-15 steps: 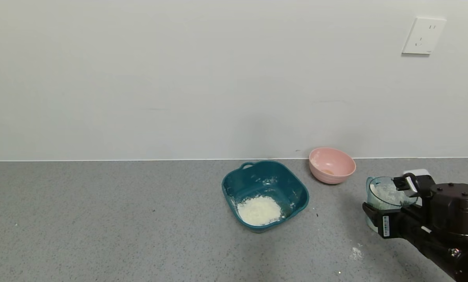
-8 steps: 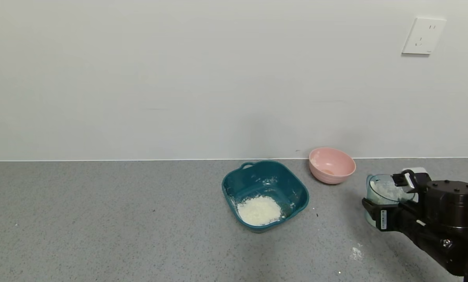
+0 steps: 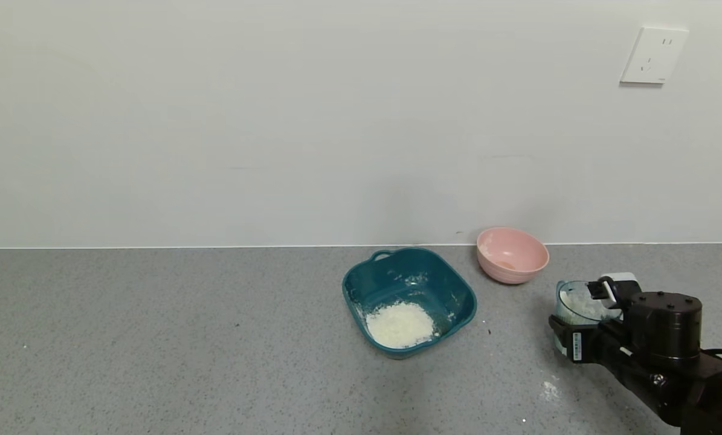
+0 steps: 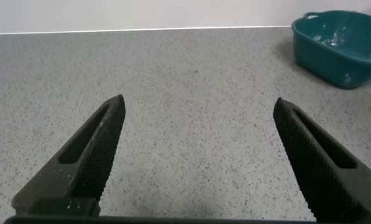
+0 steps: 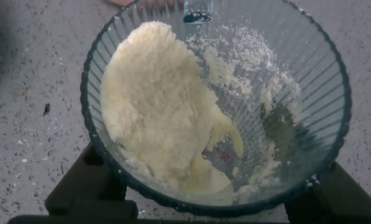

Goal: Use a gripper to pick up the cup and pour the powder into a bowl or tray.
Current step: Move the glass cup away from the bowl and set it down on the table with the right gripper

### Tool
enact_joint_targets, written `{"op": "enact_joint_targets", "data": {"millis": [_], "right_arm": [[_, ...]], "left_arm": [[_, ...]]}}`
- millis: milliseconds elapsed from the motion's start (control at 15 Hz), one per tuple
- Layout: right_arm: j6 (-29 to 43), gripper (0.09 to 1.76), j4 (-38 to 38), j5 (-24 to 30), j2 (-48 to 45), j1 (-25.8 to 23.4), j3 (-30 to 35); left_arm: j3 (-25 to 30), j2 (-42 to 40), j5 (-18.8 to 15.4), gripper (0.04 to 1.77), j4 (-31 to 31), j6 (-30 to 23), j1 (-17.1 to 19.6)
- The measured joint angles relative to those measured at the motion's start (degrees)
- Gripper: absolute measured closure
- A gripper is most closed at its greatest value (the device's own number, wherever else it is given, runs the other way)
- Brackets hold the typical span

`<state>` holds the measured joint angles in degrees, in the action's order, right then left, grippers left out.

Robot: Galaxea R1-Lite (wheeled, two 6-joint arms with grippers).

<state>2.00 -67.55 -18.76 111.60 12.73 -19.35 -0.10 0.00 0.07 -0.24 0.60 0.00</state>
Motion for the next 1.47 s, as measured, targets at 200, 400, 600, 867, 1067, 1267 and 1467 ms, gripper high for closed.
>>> {"op": "enact_joint_targets", "data": {"millis": [200, 400, 600, 867, 1067, 1267, 1467], "right_arm": [[0.0, 0.50, -0.1, 0.0, 1.3, 0.0, 0.0], [0.0, 0.50, -0.2, 0.3, 2.0, 0.0, 0.0], [0.0, 0.50, -0.2, 0.3, 2.3, 0.0, 0.0], [-0.1, 0.44, -0.2, 0.3, 2.3, 0.0, 0.1], [0.0, 0.34, -0.2, 0.3, 2.3, 0.1, 0.2], [-0.1, 0.28, -0.2, 0.3, 2.3, 0.1, 0.2], [-0.2, 0.23, -0.4, 0.2, 2.1, 0.4, 0.3]], "left_arm": [[0.0, 0.0, 0.0, 0.09, 0.0, 0.0, 0.0], [0.0, 0.0, 0.0, 0.09, 0.0, 0.0, 0.0], [0.0, 0.0, 0.0, 0.09, 0.0, 0.0, 0.0], [0.0, 0.0, 0.0, 0.09, 0.0, 0.0, 0.0], [0.0, 0.0, 0.0, 0.09, 0.0, 0.0, 0.0], [0.0, 0.0, 0.0, 0.09, 0.0, 0.0, 0.0], [0.0, 0.0, 0.0, 0.09, 0.0, 0.0, 0.0]]}}
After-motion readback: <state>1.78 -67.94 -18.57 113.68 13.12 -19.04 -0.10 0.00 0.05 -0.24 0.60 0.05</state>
